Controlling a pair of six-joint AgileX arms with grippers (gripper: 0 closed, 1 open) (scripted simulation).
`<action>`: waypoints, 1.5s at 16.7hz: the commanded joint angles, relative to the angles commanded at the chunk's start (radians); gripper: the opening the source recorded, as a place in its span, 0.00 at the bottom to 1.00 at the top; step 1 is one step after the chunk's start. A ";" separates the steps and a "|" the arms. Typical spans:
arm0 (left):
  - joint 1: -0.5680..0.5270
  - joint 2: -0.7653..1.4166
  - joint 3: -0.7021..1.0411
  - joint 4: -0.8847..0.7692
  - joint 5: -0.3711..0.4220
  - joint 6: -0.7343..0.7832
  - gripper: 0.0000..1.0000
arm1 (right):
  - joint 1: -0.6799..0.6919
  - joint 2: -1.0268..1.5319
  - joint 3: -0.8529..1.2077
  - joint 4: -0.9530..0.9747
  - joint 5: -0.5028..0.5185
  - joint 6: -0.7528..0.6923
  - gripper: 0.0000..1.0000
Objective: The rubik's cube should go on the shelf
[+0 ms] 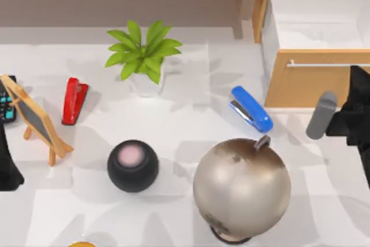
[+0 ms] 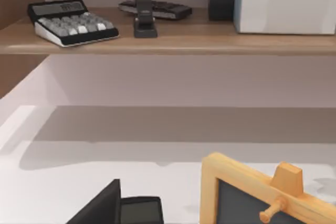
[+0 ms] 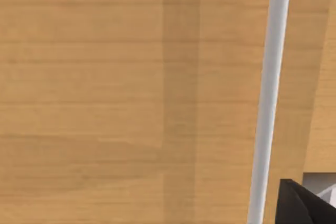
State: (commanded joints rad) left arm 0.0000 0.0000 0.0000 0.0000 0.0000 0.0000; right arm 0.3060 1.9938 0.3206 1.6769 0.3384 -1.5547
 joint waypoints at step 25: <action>0.000 0.000 0.000 0.000 0.000 0.000 1.00 | -0.090 0.138 0.401 -0.258 -0.096 -0.006 0.00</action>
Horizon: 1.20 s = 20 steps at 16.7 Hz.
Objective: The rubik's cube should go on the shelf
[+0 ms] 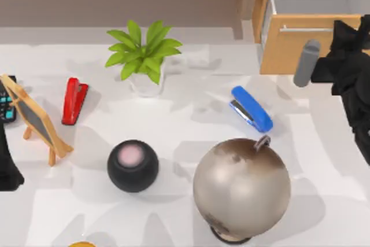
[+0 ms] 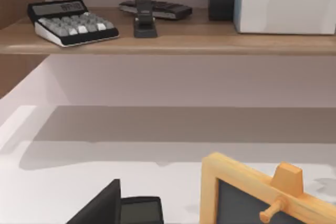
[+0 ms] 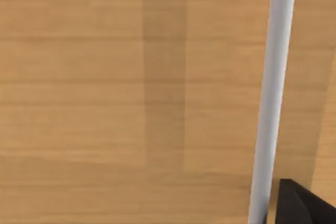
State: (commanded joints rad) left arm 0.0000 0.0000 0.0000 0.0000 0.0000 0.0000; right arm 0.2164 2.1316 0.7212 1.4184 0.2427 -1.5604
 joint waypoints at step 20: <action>0.000 0.000 0.000 0.000 0.000 0.000 1.00 | -0.039 0.135 0.320 -0.178 -0.042 -0.002 0.00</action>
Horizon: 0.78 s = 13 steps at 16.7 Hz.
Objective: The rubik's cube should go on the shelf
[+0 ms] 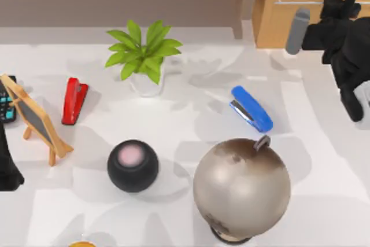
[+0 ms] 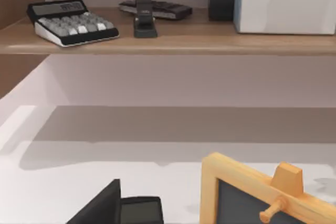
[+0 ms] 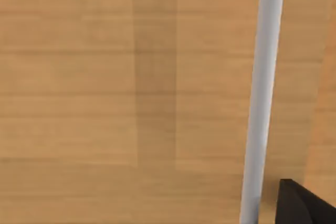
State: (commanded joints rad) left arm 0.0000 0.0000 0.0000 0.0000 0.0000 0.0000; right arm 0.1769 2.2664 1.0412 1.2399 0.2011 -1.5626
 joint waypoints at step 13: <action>0.000 0.000 0.000 0.000 0.000 0.000 1.00 | -0.009 0.029 0.067 -0.038 -0.007 0.000 0.38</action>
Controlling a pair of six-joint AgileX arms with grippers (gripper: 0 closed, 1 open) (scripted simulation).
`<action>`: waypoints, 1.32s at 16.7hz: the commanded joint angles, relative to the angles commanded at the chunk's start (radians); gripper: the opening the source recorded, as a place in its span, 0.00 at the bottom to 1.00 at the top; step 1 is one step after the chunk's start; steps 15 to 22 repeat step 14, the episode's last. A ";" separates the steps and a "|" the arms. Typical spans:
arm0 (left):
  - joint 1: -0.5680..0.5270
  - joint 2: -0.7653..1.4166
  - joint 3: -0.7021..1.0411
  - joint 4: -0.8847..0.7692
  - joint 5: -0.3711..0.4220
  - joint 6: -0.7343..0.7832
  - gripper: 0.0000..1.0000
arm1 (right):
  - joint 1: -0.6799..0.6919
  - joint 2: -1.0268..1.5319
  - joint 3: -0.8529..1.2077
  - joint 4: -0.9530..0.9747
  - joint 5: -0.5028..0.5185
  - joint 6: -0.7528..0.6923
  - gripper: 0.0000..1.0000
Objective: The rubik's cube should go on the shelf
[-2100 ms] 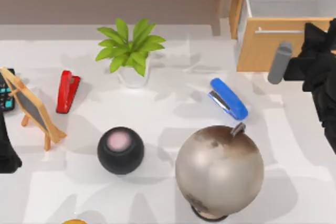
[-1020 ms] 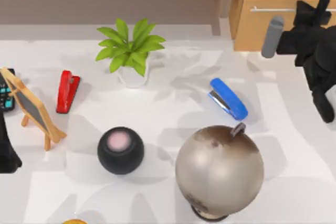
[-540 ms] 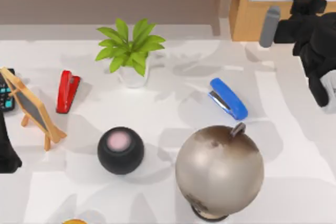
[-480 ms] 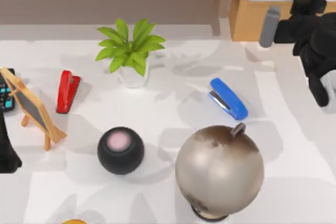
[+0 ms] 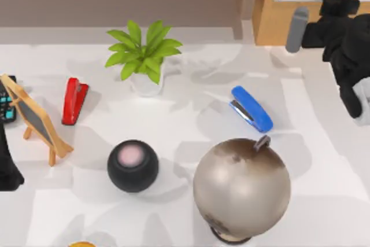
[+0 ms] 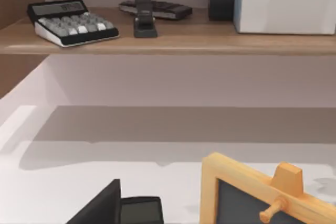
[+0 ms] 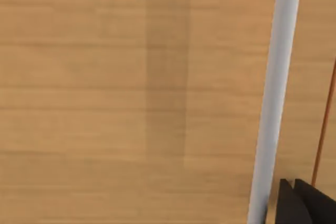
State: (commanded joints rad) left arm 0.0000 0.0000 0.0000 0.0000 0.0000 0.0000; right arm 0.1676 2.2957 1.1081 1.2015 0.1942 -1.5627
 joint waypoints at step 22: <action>0.000 0.000 0.000 0.000 0.000 0.000 1.00 | 0.000 0.000 0.000 0.000 0.000 0.000 1.00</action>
